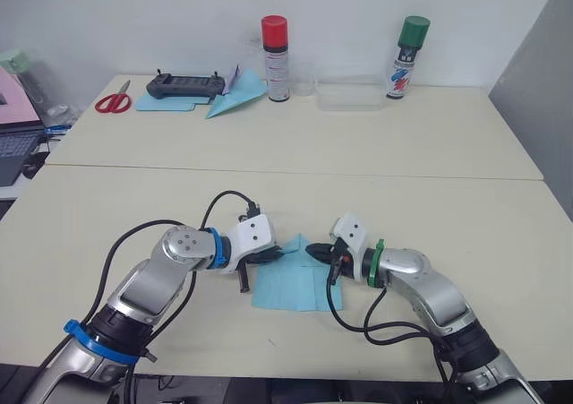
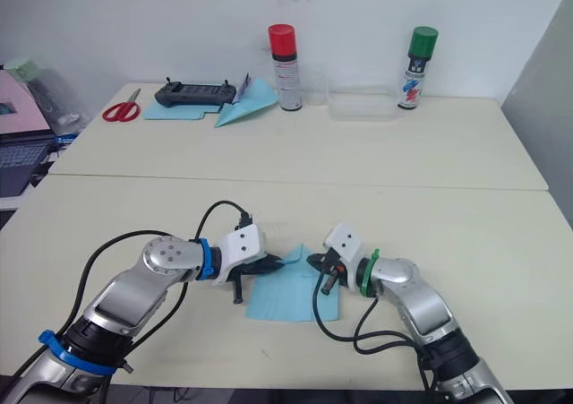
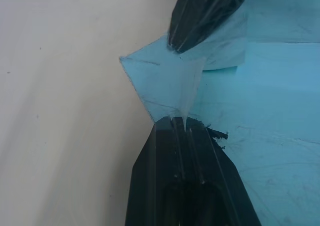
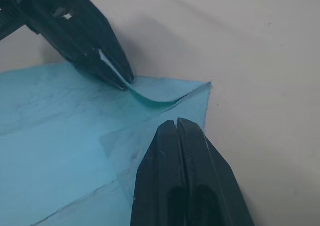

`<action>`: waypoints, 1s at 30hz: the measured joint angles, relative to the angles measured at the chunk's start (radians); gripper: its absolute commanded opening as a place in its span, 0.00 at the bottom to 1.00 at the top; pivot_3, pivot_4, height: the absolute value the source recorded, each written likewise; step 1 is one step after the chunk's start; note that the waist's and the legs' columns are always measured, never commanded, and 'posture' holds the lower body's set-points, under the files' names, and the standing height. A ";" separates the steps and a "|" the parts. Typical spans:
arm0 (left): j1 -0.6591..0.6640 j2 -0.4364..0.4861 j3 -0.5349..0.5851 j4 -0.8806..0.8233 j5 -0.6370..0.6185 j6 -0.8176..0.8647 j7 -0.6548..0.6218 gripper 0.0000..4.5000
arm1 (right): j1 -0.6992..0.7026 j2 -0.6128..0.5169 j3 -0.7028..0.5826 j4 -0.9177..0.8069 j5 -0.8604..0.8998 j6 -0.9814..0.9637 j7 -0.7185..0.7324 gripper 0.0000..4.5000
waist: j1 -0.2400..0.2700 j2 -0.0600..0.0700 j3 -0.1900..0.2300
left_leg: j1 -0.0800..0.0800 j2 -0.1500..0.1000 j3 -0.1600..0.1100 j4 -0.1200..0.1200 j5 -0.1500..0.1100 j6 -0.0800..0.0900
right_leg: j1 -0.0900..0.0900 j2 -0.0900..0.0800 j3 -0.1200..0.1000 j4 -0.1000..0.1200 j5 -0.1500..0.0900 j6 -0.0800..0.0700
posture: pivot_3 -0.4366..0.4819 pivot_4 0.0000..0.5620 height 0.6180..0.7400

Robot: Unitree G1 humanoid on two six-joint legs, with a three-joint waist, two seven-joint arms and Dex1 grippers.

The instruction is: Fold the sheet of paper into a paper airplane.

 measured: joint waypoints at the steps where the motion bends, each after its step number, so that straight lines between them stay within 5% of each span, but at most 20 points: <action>1: 0.000 0.000 -0.001 0.000 0.005 -0.007 -0.002 0.00 | -0.012 0.017 -0.016 0.010 0.013 0.008 -0.005 0.00 | 0.000 0.001 0.000 | 0.000 0.000 0.000 0.000 0.000 0.000 | -0.001 0.000 0.000 0.000 0.000 0.000 | 0.48 0.27 1.00; 9: -0.007 -0.001 -0.005 0.007 0.035 -0.039 -0.020 0.00 | -0.090 0.089 -0.010 0.089 0.014 0.025 -0.006 0.00 | 0.002 0.002 0.001 | -0.001 0.000 -0.001 0.000 0.000 0.000 | -0.001 0.000 -0.001 0.000 0.000 0.000 | 0.48 0.27 1.00; 18: -0.005 -0.001 -0.009 0.019 0.067 -0.092 -0.021 0.00 | -0.111 0.043 0.073 0.103 -0.029 0.021 0.050 0.00 | 0.001 0.002 0.001 | 0.000 0.000 -0.001 0.000 0.000 0.000 | 0.000 0.000 -0.001 0.000 0.000 0.000 | 0.48 0.27 1.00; 23: 0.015 0.004 0.019 0.002 0.034 -0.067 -0.037 0.28 | -0.111 0.043 0.080 0.105 -0.050 -0.001 0.042 0.00 | -0.001 0.002 0.001 | 0.000 0.000 -0.001 0.000 0.000 0.000 | 0.000 0.000 -0.001 0.000 0.000 0.000 | 0.48 0.27 1.00; 28: 0.050 0.050 0.183 -0.105 -0.193 0.160 -0.106 0.63 | -0.105 0.043 0.083 0.105 -0.061 -0.019 0.043 0.00 | -0.002 0.002 0.001 | 0.000 0.000 -0.002 0.000 0.000 0.000 | -0.001 0.000 -0.002 0.001 0.000 0.000 | 0.48 0.27 1.00; 30: 0.049 0.064 0.285 -0.129 -0.303 0.265 -0.112 0.63 | -0.102 0.043 0.084 0.104 -0.065 -0.022 0.044 0.00 | -0.002 0.002 0.001 | 0.000 0.000 -0.001 0.000 0.000 0.000 | 0.000 0.000 -0.001 0.001 0.000 0.000 | 0.48 0.27 1.00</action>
